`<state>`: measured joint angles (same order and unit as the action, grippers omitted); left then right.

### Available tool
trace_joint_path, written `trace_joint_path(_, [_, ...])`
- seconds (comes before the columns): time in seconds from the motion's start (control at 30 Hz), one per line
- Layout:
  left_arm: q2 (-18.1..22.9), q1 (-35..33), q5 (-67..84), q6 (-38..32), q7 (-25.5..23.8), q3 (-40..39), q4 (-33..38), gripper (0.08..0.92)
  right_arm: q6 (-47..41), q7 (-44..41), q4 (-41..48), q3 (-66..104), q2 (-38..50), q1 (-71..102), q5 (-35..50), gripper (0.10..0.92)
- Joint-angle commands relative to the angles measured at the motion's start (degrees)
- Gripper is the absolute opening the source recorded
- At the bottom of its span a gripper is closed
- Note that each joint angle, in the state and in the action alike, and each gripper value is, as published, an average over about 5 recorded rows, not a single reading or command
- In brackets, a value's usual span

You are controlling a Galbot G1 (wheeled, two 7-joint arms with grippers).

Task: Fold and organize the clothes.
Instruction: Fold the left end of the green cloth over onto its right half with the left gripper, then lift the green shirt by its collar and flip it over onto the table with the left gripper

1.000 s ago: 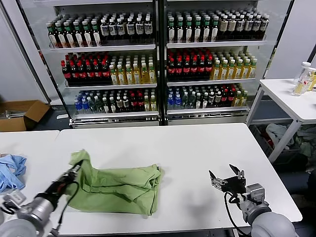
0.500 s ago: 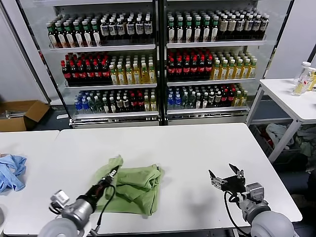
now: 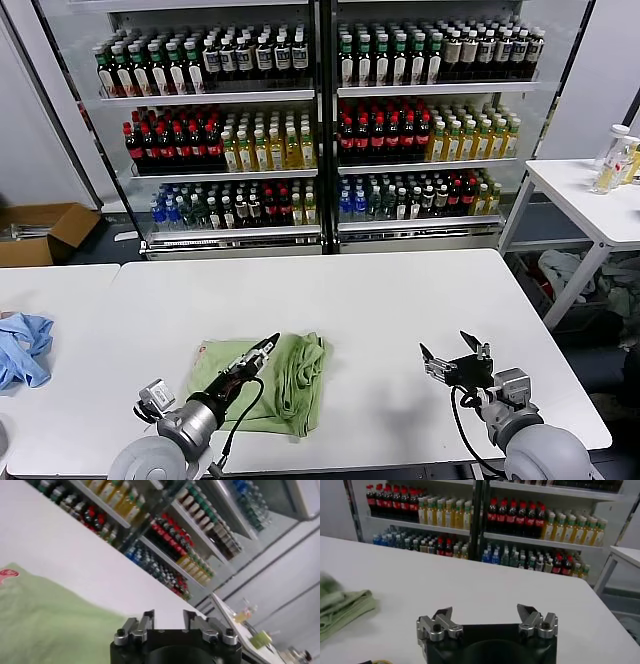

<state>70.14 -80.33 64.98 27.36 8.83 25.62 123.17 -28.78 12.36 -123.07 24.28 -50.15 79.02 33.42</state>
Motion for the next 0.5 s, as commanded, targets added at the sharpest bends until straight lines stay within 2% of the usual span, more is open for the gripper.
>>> trace_joint_path(0.03, [-2.3,-3.5,-9.5,-1.5,-0.7,4.7,4.7,0.495,0.1,0.0,0.4,-0.3,-0.1,-0.5,0.1,0.823])
trace_joint_path(0.17, [-4.9,-5.8,-21.3,-5.1,0.1,8.0,1.4,0.607,0.1,0.0,0.6,-1.0,-0.4,-1.2,0.1,0.823])
trace_joint_path(0.33, [-6.5,-6.8,-26.1,-6.1,0.1,9.7,-5.1,0.753,0.1,0.1,0.6,-1.4,-0.7,-1.4,-0.1,0.823])
trace_joint_path(0.5, [-6.3,-6.1,-25.8,-5.8,-0.3,9.7,-9.9,0.819,0.1,0.1,0.4,-0.7,-0.6,-0.7,-0.1,0.823])
